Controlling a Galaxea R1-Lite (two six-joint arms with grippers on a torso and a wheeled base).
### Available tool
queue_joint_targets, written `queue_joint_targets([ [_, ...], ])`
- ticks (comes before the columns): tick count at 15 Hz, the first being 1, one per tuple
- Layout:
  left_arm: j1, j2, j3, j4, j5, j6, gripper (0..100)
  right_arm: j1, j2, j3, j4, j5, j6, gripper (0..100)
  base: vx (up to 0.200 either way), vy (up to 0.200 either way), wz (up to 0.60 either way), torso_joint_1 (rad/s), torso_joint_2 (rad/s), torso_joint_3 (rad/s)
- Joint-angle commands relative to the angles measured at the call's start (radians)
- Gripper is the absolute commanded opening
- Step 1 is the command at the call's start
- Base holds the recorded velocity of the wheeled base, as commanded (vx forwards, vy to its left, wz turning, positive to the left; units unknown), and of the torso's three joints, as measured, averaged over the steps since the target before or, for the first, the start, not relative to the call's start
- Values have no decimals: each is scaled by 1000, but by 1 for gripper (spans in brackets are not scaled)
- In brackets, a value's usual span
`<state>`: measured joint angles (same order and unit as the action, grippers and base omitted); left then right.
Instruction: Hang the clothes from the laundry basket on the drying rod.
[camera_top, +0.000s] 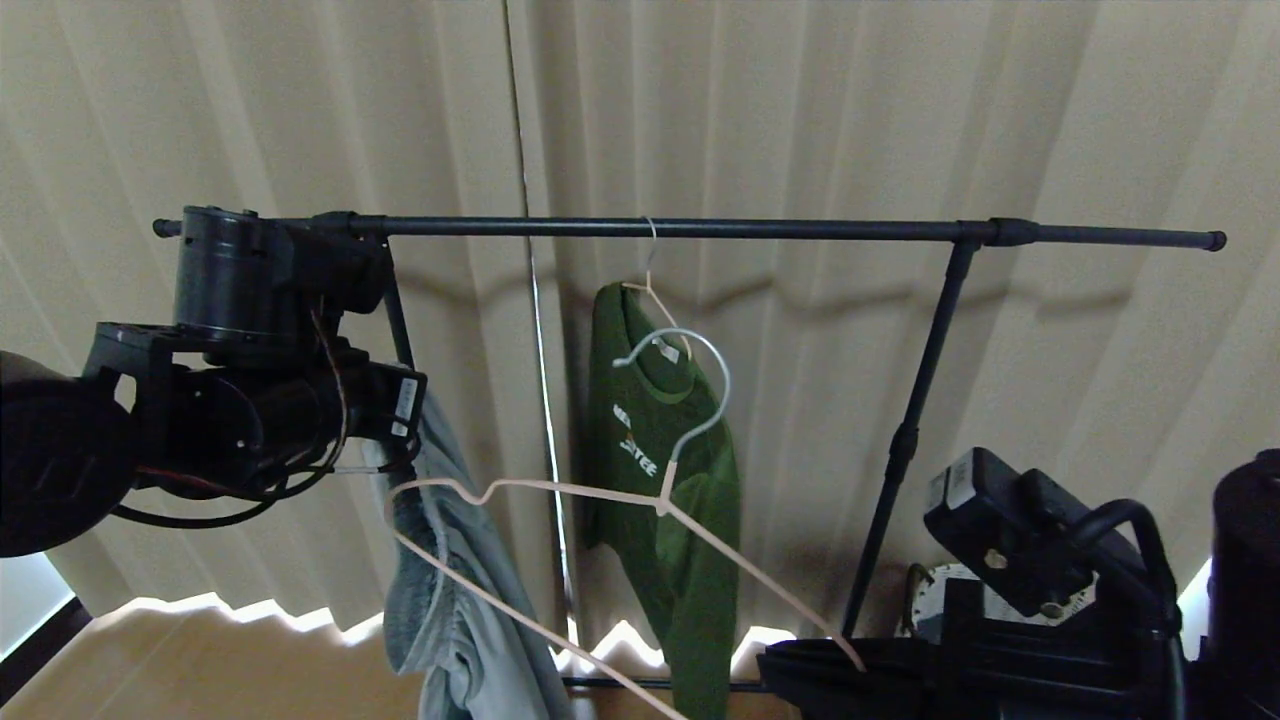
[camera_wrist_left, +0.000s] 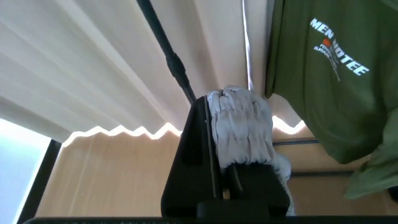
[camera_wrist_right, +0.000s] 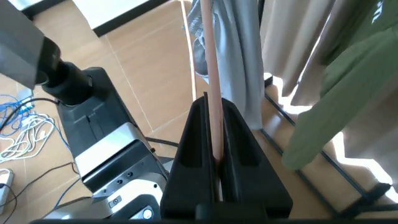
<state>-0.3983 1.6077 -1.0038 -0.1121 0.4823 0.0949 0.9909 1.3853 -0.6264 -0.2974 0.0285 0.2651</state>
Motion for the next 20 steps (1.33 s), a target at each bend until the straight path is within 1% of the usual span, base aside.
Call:
queue_joint_targets([
  [1,-1,-6,-4,29,19,0,0,-3,72,-22,-8,-32,5,0,0,0,0,0,0,0],
  [3,-2,-20,-2,69,19,-1,0,-3,126,-29,-75,-82,23,0,0,0,0,0,0,0],
  [4,-2,-20,-4,80,19,-4,0,-3,139,-30,-94,-94,26,0,0,0,0,0,0,0],
  [5,-2,-17,-10,97,21,-21,0,-3,172,-46,-114,-128,32,0,0,0,0,0,0,0],
  [7,-7,-17,-15,115,21,-35,0,-3,179,-58,-114,-137,42,0,0,0,0,0,0,0],
  [8,-17,-17,-16,150,21,-75,0,-1,201,-90,-112,-144,48,0,0,0,0,0,0,0],
  [10,-22,-15,-16,155,21,-113,0,5,235,-115,-111,-154,52,0,0,0,0,0,0,0],
  [11,-22,-15,-16,155,21,-119,0,8,241,-119,-111,-156,55,0,0,0,0,0,0,0],
  [12,-22,-18,-15,155,21,-136,0,20,255,-125,-112,-162,72,0,0,0,0,0,0,0],
  [13,-22,-18,-15,157,21,-138,0,22,258,-125,-112,-165,75,0,0,0,0,0,0,0],
  [14,-22,-23,-12,157,21,-139,0,25,274,-133,-114,-196,82,0,0,0,0,0,0,0],
  [15,-24,-35,-9,157,21,-139,0,25,284,-141,-114,-205,85,0,0,0,0,0,0,0],
  [20,-48,-86,-9,173,21,-141,0,29,294,-156,-117,-226,105,0,0,0,0,0,0,0],
])
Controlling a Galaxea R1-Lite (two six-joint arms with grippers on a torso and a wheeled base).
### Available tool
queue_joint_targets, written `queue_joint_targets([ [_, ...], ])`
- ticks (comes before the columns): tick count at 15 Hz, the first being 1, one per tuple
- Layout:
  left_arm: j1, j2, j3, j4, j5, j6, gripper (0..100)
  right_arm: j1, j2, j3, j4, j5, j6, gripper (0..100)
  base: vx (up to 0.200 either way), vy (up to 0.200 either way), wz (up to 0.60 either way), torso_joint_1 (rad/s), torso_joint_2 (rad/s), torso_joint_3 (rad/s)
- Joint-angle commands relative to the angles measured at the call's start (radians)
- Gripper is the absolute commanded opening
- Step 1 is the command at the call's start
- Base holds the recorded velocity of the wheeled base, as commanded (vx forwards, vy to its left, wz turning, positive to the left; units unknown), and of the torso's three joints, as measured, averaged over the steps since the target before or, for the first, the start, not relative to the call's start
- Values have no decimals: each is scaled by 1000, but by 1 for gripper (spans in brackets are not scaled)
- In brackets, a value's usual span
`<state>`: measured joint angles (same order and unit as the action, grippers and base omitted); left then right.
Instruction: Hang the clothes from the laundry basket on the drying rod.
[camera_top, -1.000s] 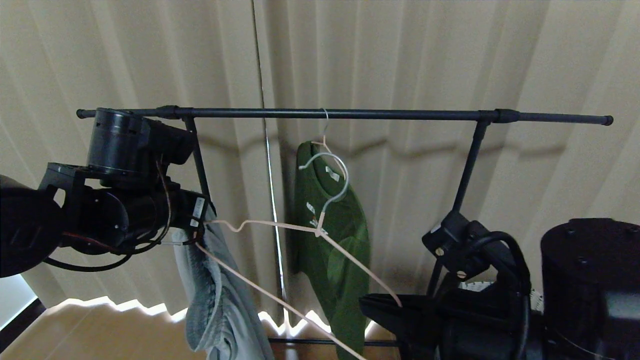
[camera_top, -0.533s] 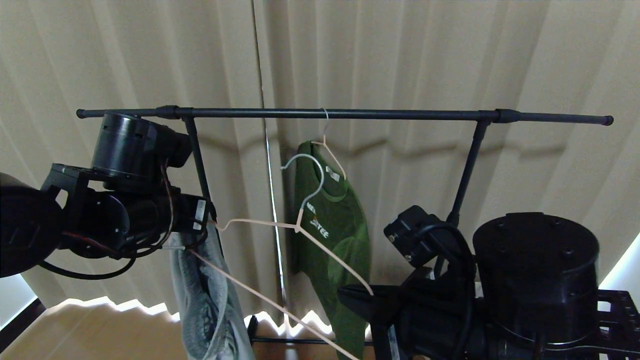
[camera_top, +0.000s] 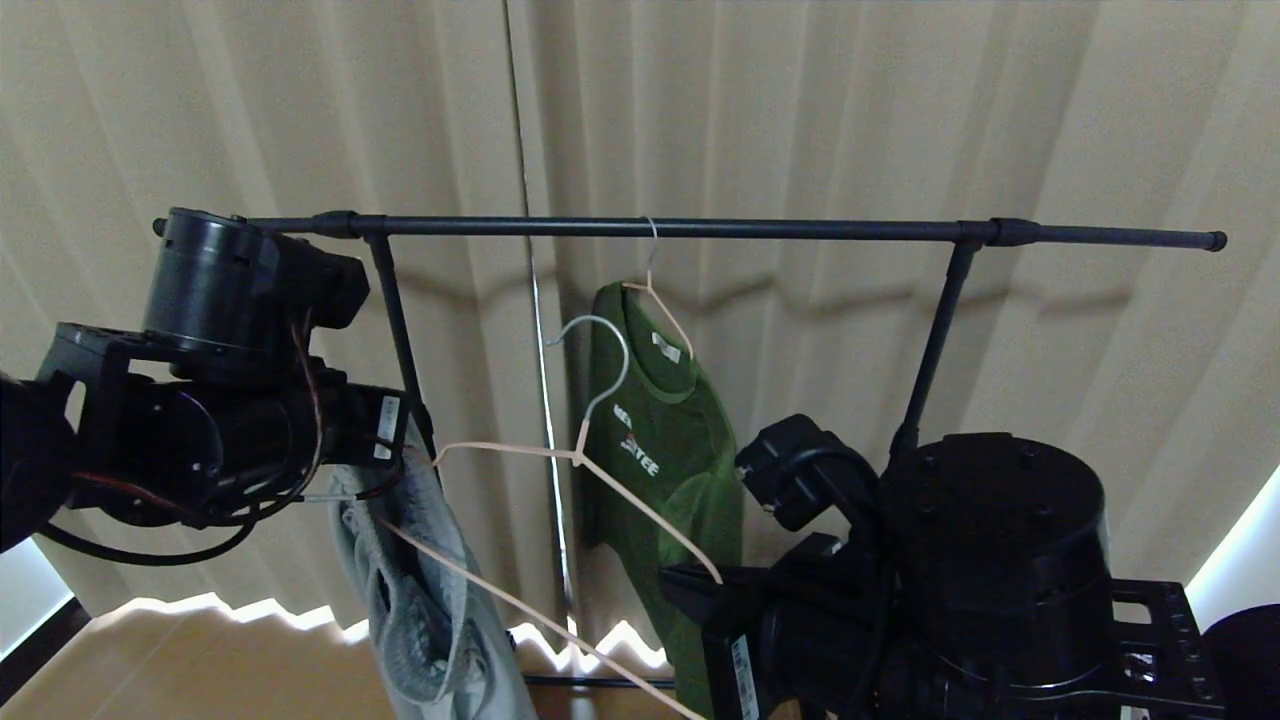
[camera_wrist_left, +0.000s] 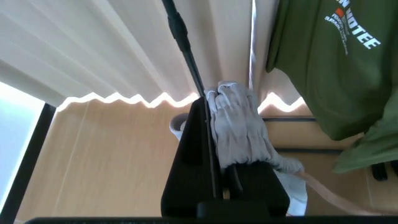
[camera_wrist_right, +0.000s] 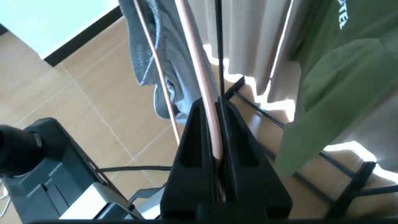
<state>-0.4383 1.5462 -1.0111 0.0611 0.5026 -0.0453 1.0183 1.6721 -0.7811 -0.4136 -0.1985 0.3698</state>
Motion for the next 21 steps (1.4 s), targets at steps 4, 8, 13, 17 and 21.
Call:
queue_joint_targets([
  [4,-59,-21,0,2,1,-41,0,14,44,-4,-45,-25,8,0,0,0,0,0,0,0],
  [8,-53,-29,-15,8,22,-39,0,13,89,-37,-50,-61,14,0,0,0,0,0,0,0],
  [13,-40,-60,-3,33,99,7,0,-40,129,-103,-50,-122,52,0,0,0,0,0,0,0],
  [17,-50,-83,-12,97,100,7,0,-52,136,-127,-54,-136,83,0,0,0,0,0,0,0],
  [21,-129,-77,-54,105,100,-48,0,-44,201,-129,-142,-165,77,0,0,0,0,0,0,0],
])
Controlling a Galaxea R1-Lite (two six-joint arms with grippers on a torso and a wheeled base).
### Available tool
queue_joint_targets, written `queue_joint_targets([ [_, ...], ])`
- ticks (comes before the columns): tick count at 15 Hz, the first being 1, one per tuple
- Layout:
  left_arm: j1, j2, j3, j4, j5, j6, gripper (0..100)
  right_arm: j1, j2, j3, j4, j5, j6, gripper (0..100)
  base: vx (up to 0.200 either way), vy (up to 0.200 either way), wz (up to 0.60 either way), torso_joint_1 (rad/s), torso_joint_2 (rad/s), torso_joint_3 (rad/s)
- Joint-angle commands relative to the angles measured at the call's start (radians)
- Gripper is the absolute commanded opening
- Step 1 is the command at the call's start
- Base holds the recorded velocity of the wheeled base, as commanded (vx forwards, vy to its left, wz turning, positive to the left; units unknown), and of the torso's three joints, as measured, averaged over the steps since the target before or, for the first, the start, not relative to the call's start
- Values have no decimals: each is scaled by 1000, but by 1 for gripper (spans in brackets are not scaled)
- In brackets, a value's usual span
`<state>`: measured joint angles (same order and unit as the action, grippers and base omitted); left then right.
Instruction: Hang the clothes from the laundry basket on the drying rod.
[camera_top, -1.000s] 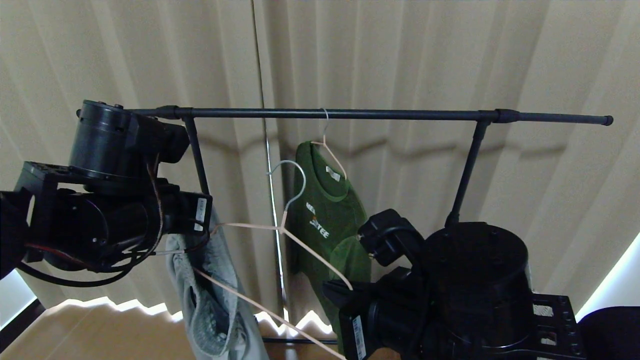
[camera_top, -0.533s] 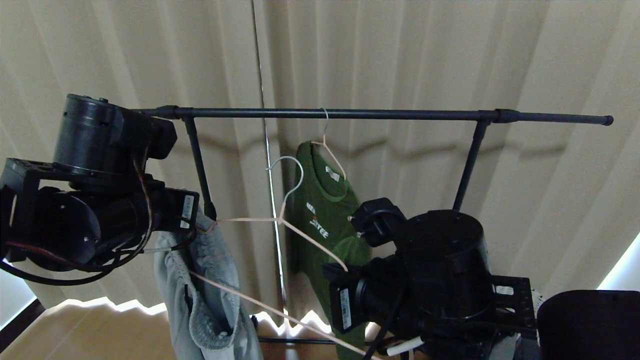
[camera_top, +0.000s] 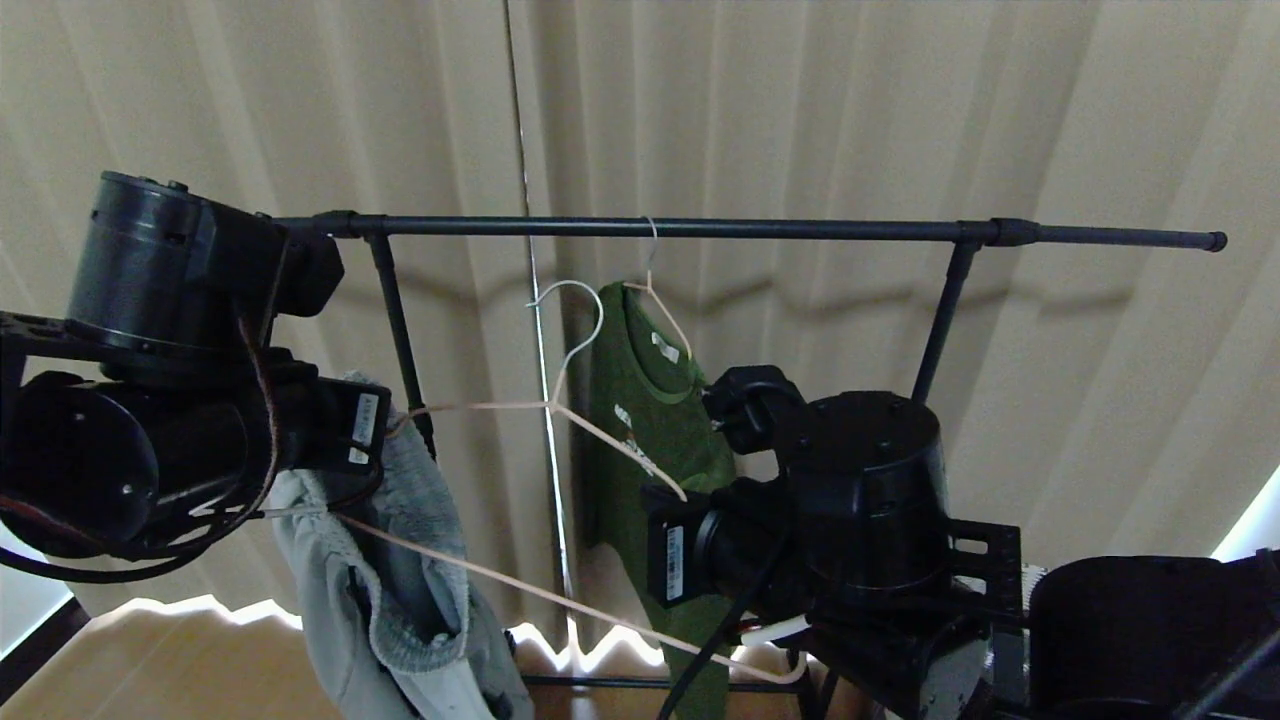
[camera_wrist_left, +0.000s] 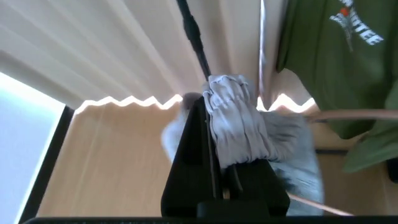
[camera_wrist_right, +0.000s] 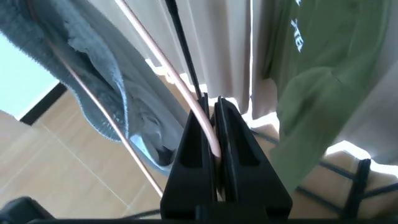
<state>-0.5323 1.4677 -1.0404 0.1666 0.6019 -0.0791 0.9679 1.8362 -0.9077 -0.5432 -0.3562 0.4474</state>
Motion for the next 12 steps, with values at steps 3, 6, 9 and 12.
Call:
queue_joint_targets([
  [3,-87,20,-116,71,1,-105,0,25,81,-25,-35,-20,-6,0,0,0,0,0,0,0],
  [6,-133,26,-148,99,1,-148,0,43,104,-43,-67,-20,-6,0,0,0,0,0,0,0],
  [9,-212,31,-148,97,-1,-183,0,43,123,-43,-107,-20,-33,0,0,0,0,0,0,0],
  [12,-247,25,-139,97,1,-143,0,41,115,-37,-107,-20,-38,0,0,0,0,0,0,0],
])
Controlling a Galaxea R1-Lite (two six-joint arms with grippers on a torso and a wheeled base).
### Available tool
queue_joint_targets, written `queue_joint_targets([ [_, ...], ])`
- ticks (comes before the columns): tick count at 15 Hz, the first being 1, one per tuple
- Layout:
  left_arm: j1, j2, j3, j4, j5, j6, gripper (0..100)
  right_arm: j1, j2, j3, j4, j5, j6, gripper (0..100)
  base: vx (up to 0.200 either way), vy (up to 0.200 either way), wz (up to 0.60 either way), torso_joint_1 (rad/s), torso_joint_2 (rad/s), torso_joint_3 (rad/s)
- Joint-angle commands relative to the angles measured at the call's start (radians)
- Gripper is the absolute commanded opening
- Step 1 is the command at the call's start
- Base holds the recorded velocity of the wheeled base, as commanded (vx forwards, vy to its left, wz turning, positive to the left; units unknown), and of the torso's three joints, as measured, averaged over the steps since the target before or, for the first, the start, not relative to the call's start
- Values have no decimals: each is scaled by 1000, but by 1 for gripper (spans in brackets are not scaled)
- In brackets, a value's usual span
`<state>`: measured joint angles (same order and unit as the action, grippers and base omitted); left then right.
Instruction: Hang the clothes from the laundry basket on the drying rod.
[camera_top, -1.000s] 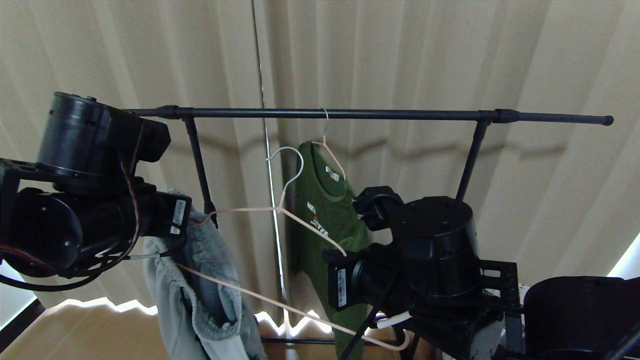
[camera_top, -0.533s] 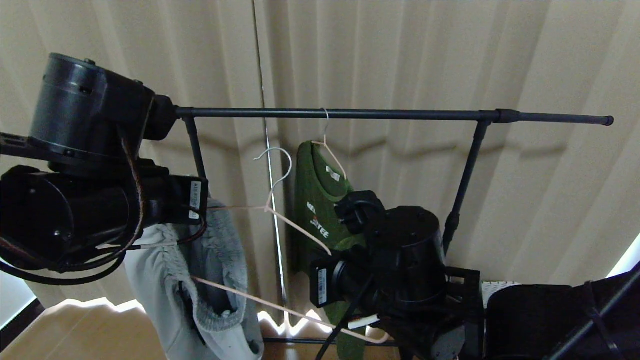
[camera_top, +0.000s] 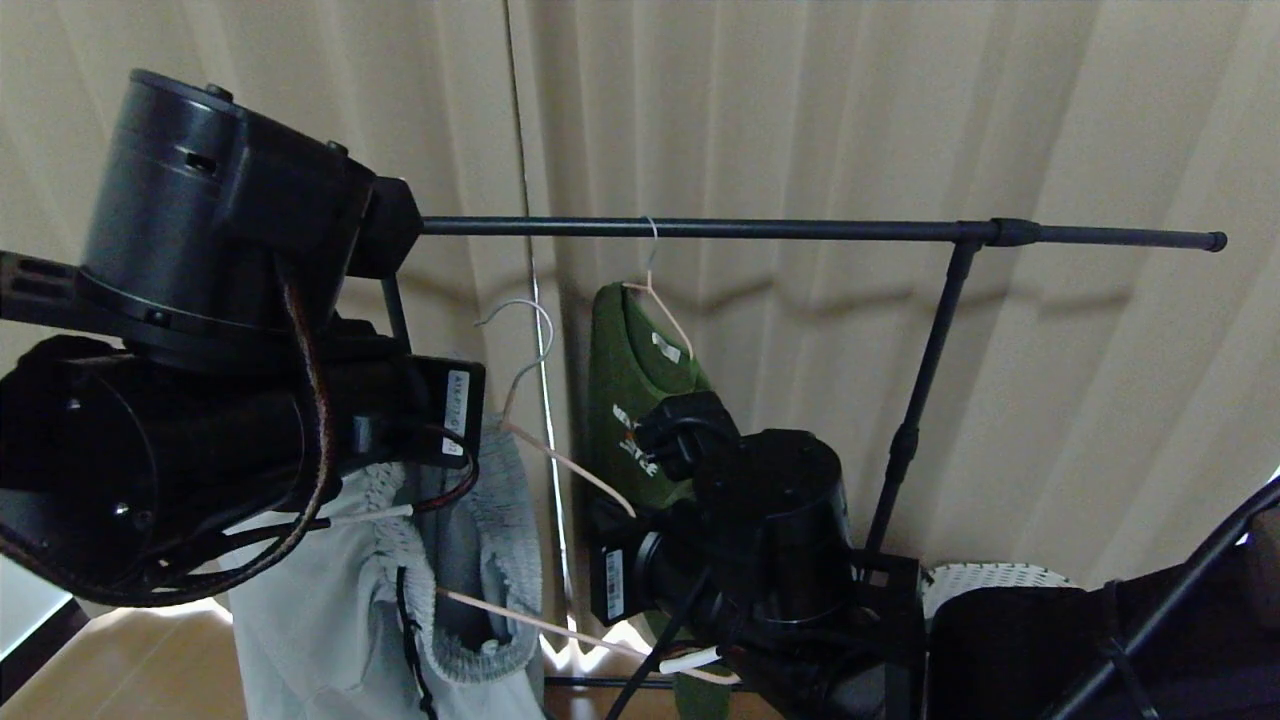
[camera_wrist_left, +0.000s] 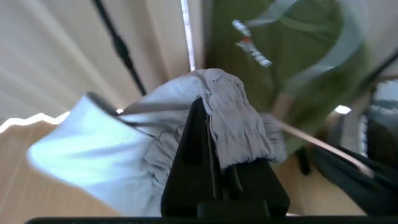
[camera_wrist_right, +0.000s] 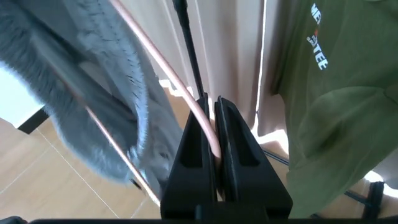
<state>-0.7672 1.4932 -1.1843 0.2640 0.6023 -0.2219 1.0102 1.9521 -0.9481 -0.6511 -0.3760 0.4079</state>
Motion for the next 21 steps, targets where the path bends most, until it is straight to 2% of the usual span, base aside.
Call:
queue_joint_targets([
  [1,-12,-5,6,-5,-1,27,0,-4,-1,5,1,0,-6,0,0,0,0,0,0,0],
  [3,-12,-48,40,-45,-4,115,0,-32,-6,6,1,0,-20,0,0,0,0,0,0,0],
  [5,-18,-68,89,-105,-9,154,0,-58,-7,2,-1,0,-34,0,0,0,0,0,0,0],
  [6,-18,-87,147,-160,-10,204,0,-85,-7,2,-22,0,-57,0,0,0,0,0,0,0],
  [7,-18,-88,150,-164,-10,205,0,-87,-7,2,-24,0,-57,0,0,0,0,0,0,0],
  [8,-21,-108,239,-275,-56,265,0,-113,-9,5,-75,0,-95,0,0,0,0,0,0,0],
  [9,-21,-113,261,-299,-76,283,0,-114,-10,6,-87,0,-103,0,0,0,0,0,0,0],
  [10,-20,-133,327,-371,-154,340,0,-116,-24,8,-101,0,-119,0,0,0,0,0,0,0],
  [12,-18,-156,376,-424,-240,383,0,-116,-47,9,-102,0,-119,0,0,0,0,0,0,0],
  [17,-18,-165,394,-425,-262,378,0,-113,-94,34,-110,2,-135,0,0,0,0,0,0,0],
  [18,-18,-176,399,-425,-292,377,0,-113,-101,54,-130,2,-152,0,0,0,0,0,0,0],
  [19,-18,-183,397,-425,-303,374,100,-113,-104,61,-147,2,-164,0,0,0,0,0,0,0],
  [21,-24,-203,403,-425,-314,362,100,-114,-108,94,-206,2,-196,0,0,0,0,0,0,0],
])
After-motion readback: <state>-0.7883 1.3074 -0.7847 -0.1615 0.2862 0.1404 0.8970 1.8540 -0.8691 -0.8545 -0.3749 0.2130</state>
